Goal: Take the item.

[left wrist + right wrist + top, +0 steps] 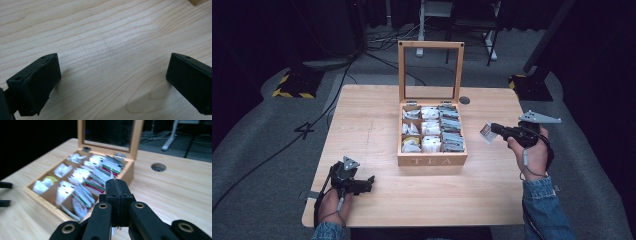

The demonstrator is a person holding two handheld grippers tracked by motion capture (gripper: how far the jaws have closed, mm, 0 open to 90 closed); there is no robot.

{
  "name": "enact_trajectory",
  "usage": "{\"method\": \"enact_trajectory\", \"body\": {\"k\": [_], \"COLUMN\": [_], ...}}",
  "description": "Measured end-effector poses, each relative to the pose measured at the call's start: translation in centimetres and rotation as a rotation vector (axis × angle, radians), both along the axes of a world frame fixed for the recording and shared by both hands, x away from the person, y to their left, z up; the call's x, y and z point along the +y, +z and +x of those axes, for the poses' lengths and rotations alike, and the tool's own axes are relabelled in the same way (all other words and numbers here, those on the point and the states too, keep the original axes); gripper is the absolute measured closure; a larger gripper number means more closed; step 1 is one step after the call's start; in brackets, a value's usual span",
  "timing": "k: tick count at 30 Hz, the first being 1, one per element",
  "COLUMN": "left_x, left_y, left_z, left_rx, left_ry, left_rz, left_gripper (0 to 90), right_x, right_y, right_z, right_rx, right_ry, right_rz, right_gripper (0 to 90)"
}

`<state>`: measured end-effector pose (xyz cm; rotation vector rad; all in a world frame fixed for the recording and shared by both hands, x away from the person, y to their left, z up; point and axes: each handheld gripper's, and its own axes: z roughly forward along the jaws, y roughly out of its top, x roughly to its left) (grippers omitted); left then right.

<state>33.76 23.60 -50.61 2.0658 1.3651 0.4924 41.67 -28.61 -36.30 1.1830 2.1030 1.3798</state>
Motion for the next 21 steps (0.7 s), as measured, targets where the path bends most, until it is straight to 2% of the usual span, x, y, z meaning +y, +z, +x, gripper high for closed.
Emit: {"method": "enact_trajectory", "body": {"k": [6, 7, 9, 16, 21], "left_x": [0.0, 0.0, 0.0, 0.0, 0.0], "left_y": [0.0, 0.0, 0.0, 0.0, 0.0], "left_z": [0.0, 0.0, 0.1, 0.2, 0.2], "left_rx": [0.0, 0.0, 0.001, 0.003, 0.004], "left_ry": [0.0, -0.001, -0.001, -0.007, -0.006], "left_rz": [0.0, 0.0, -0.001, -0.005, -0.006], "left_gripper": [0.0, 0.0, 0.0, 0.0, 0.0], "right_x": [-1.2, -1.6, -1.7, -3.2, -3.8], "right_y": [-0.6, -1.3, -1.5, -3.9, -4.8], "right_z": [0.6, 0.9, 1.0, 1.8, 2.1], "right_rx": [0.01, 0.027, 0.03, 0.097, 0.123], "right_ry": [-0.037, -0.055, -0.057, -0.1, -0.117], "right_rz": [-0.003, -0.007, -0.009, -0.029, -0.025], "right_gripper": [90.0, 90.0, 90.0, 90.0, 90.0]}}
